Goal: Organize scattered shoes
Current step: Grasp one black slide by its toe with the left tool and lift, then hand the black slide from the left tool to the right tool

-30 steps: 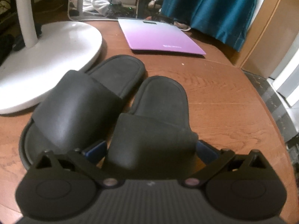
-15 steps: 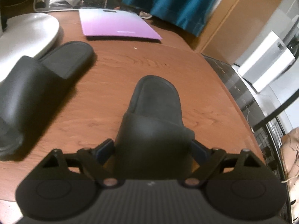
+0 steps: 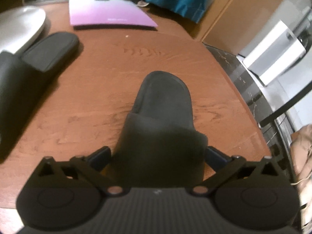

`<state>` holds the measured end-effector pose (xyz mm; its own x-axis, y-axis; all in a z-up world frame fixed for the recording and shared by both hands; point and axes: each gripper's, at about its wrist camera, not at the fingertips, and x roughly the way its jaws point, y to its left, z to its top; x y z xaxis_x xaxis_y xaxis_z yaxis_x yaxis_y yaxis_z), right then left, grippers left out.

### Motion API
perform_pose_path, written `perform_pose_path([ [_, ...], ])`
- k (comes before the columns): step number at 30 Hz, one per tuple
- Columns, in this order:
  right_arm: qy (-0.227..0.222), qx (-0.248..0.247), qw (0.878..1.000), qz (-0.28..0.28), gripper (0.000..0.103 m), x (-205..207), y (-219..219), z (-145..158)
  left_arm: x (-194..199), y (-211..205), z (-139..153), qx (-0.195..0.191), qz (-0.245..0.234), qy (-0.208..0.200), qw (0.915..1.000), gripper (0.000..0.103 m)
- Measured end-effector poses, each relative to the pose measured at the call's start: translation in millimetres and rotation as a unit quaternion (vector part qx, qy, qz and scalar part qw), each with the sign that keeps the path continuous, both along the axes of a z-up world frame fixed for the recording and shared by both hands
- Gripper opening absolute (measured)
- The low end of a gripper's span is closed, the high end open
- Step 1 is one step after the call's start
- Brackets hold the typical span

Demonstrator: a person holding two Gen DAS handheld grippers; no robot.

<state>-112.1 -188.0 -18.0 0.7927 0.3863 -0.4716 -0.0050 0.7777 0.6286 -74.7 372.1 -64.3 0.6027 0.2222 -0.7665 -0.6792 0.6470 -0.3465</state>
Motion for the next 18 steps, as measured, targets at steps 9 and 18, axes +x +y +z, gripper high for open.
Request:
perform_pose_path([
  [9, 0.000, 0.003, 1.000, 0.000, 0.103, 3, 0, 0, 11, -16, 3, -0.014, -0.058, -0.024, 0.9979, 0.097],
  [18, -0.005, 0.008, 1.000, -0.013, 0.103, 2, -6, 2, 38, -55, 15, -0.026, -0.144, -0.040, 0.9884, 0.097],
])
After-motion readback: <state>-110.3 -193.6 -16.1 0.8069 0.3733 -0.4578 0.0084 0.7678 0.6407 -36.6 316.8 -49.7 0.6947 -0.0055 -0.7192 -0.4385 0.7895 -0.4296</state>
